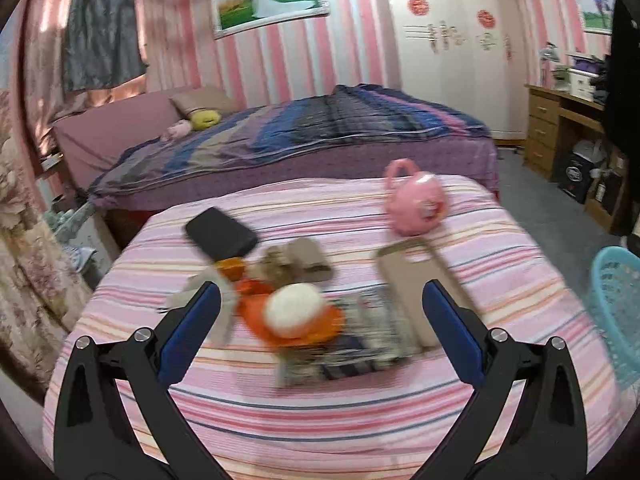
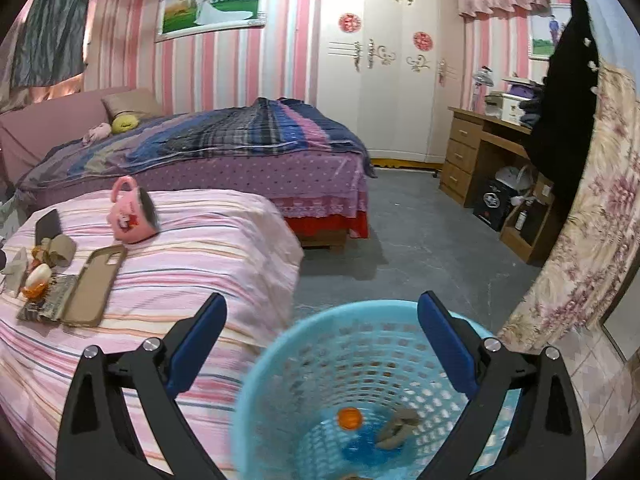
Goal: Collect trash
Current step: 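Move both tools back over the bed items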
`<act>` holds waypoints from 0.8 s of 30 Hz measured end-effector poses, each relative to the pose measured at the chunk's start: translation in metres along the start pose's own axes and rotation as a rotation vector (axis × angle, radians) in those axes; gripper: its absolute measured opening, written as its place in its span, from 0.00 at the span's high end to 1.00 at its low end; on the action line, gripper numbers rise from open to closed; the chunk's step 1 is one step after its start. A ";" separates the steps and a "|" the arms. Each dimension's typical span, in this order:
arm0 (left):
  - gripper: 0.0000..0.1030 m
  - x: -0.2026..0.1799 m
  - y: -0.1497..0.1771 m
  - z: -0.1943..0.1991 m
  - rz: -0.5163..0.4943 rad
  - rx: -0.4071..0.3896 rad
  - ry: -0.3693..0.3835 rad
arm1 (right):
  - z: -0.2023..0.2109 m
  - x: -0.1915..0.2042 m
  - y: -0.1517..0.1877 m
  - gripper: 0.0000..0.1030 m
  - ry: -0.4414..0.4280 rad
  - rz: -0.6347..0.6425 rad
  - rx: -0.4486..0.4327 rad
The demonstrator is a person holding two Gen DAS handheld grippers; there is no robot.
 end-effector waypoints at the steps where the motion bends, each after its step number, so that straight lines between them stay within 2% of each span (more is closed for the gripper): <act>1: 0.05 0.010 0.003 -0.002 0.019 0.006 -0.003 | -0.001 0.008 0.000 0.09 -0.006 0.006 0.002; 9: 0.05 0.066 0.022 -0.028 0.061 0.049 -0.063 | -0.007 0.063 0.001 0.09 -0.042 0.066 0.012; 17: 0.05 0.099 0.037 -0.048 0.063 0.095 -0.110 | -0.012 0.112 0.003 0.09 -0.116 0.089 0.026; 24: 0.05 0.135 0.048 -0.072 0.129 0.163 -0.139 | -0.019 0.161 0.010 0.09 -0.152 0.155 0.052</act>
Point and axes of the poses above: each gripper's, at about its wrist camera, not at the fingertips, and z roughly against the way its jaws point, x to its left, y to its underside, the point moved 4 cm from there along -z, roughly the way its jaws point, and after that the axes turned 1 degree about -z, right-handed, at the moved point
